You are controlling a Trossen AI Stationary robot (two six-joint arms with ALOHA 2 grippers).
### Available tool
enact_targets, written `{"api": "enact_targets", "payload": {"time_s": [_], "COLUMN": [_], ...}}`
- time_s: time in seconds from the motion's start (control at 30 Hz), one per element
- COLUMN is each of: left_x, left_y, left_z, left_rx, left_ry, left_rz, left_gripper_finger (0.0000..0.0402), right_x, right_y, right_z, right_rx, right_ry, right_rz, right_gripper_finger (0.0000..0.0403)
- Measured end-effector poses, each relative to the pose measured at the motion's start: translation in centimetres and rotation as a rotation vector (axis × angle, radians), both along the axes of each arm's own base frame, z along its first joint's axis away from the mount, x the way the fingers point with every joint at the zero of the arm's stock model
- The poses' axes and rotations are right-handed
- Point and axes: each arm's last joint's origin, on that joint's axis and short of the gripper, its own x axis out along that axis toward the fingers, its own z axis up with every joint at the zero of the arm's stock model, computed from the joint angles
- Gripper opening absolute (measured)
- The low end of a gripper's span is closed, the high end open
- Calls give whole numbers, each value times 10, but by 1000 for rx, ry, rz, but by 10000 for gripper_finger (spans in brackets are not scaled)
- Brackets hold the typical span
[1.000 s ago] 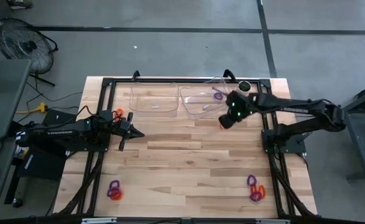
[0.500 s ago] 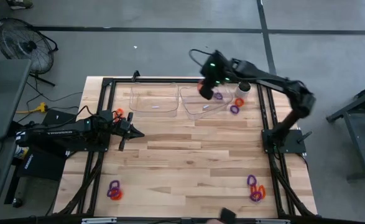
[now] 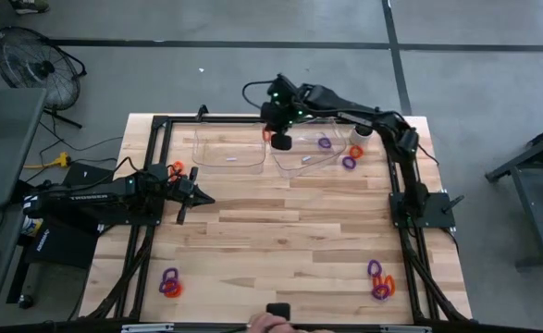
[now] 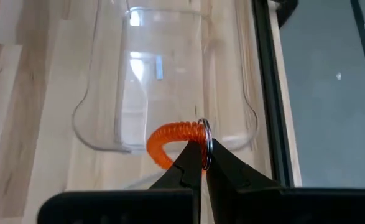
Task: Sort spring keychains
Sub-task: Put the orange spring keychain into the left transparent bin, then put the violet spring keychain into the right transparent bin
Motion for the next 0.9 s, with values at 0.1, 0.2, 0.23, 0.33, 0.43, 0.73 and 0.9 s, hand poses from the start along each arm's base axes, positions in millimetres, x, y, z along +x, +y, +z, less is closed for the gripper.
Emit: {"api": "enact_targets", "payload": {"time_s": [0.1,0.2,0.23,0.33,0.43,0.73,0.9], "left_x": [0,0,0,0,0,0,0], "left_y": [0,0,0,0,0,0,0], "left_z": [0,0,0,0,0,0,0], "left_rx": [0,0,0,0,0,0,0], "left_ry": [0,0,0,0,0,0,0], "left_rz": [0,0,0,0,0,0,0], "left_gripper_finger": [1,1,1,1,1,1,1], "right_x": [9,17,19,25,31,39,39], "right_y": [0,-2,-3,-3,-4,-8,-8], "right_z": [-6,-13,-16,-28,-42,-46,-46], "right_rx": [-1,-4,-3,19,30,34,80], "right_ry": [3,-21,-29,-22,-7,-64,-71], "right_rz": [12,31,34,47,49,-5,-59], "right_gripper_finger": [0,0,0,0,0,92,169]}}
